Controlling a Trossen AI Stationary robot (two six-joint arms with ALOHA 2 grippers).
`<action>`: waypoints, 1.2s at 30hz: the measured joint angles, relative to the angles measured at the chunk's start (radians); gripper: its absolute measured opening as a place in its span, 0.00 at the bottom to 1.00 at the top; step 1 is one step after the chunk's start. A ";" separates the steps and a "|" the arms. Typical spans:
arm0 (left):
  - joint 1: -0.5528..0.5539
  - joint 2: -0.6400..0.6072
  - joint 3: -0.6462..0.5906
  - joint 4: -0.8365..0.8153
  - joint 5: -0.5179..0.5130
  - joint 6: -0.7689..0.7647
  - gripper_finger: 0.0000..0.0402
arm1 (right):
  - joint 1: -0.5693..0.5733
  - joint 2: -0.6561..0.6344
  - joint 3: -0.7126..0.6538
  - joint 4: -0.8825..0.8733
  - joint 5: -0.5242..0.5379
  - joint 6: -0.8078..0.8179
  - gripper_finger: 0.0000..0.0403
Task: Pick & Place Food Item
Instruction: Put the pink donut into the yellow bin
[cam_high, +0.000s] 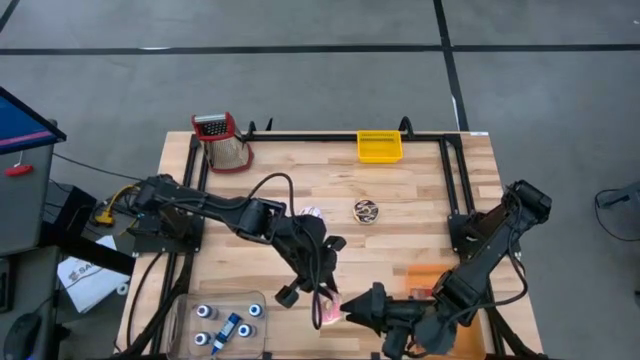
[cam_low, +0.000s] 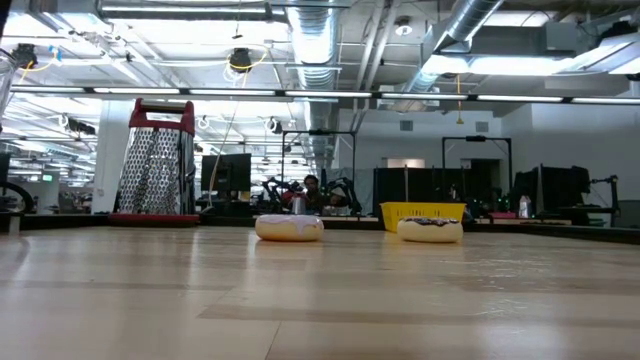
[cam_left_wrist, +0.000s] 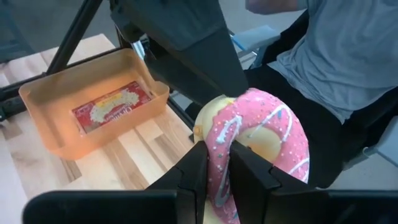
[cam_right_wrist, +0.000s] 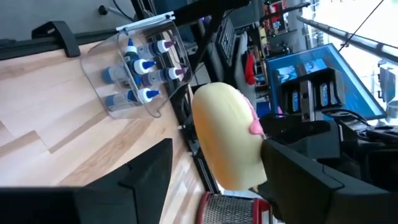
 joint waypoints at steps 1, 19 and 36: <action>0.002 0.005 0.002 0.003 0.001 0.000 0.13 | 0.000 0.000 0.000 0.004 0.001 -0.007 0.59; 0.002 0.020 0.000 0.042 0.043 -0.015 0.13 | -0.033 0.028 0.000 0.048 -0.018 -0.090 0.59; 0.002 0.020 0.000 0.045 0.043 -0.019 0.13 | -0.036 0.027 0.000 0.096 -0.018 -0.110 0.52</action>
